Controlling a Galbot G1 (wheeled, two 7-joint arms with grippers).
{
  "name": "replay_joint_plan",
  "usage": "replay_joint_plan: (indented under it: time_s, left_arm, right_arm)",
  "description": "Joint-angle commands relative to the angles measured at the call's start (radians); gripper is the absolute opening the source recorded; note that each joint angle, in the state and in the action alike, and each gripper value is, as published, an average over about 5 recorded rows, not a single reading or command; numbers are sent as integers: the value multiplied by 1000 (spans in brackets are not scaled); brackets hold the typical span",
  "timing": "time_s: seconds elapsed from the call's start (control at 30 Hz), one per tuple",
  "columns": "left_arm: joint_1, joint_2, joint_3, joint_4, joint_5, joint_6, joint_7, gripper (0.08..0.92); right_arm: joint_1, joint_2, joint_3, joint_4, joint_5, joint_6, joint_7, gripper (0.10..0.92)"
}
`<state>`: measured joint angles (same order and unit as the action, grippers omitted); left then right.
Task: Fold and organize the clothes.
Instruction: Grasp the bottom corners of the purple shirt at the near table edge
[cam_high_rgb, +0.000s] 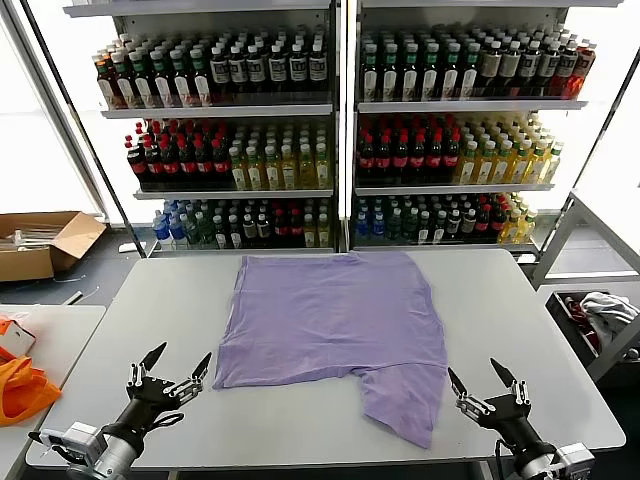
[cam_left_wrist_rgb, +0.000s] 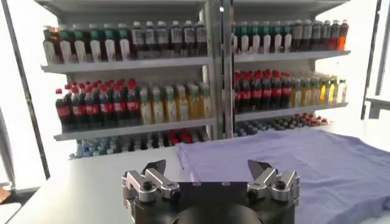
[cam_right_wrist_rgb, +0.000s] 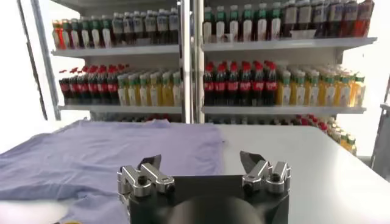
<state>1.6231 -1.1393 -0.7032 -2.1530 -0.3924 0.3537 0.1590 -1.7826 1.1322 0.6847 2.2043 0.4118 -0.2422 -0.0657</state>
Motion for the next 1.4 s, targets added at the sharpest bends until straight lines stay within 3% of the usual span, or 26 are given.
replay_joint_plan:
  time_s: [0.03, 0.63, 1.03, 1.4]
  left_arm:
    - [-68, 81, 117, 72, -43, 124, -63, 823]
    - [-157, 79, 157, 203, -65, 95, -67, 823]
    - [-207, 40, 201, 267, -48, 87, -73, 800]
    - [-189, 22, 231, 251, -14, 82, -74, 511]
  right_arm:
    - [-99, -8, -125, 88, -72, -159, 123, 823]
    - [35, 80, -318, -10, -97, -211, 208, 796]
    - [17, 78, -317, -25, -97, -192, 196, 455]
    - [11, 75, -285, -2, -76, -157, 170, 140]
